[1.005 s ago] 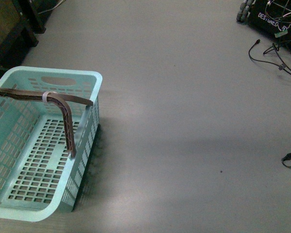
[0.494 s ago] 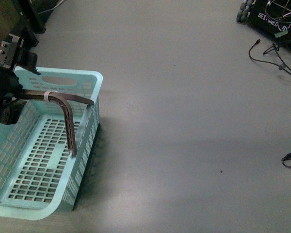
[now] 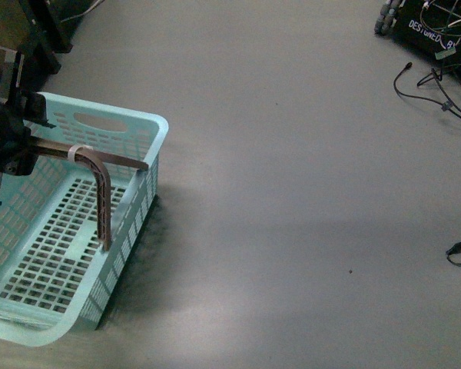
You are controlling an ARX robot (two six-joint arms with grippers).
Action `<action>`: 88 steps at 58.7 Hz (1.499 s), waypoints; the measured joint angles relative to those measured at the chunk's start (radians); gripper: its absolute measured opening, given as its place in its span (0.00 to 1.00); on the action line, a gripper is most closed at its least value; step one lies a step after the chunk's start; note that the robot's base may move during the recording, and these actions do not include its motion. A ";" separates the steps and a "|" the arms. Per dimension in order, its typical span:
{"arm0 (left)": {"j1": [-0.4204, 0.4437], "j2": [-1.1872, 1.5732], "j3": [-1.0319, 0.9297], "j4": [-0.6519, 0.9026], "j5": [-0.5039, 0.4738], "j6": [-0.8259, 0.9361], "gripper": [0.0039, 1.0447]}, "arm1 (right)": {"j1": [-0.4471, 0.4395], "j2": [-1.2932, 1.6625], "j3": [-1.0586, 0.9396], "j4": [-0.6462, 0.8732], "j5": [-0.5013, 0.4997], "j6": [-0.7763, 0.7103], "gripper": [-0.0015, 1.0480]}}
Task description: Pick lemon and mango into basket
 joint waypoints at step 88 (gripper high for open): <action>0.061 -1.342 -0.077 -0.773 0.110 -0.188 0.27 | 0.000 0.000 0.000 0.000 0.000 0.000 0.92</action>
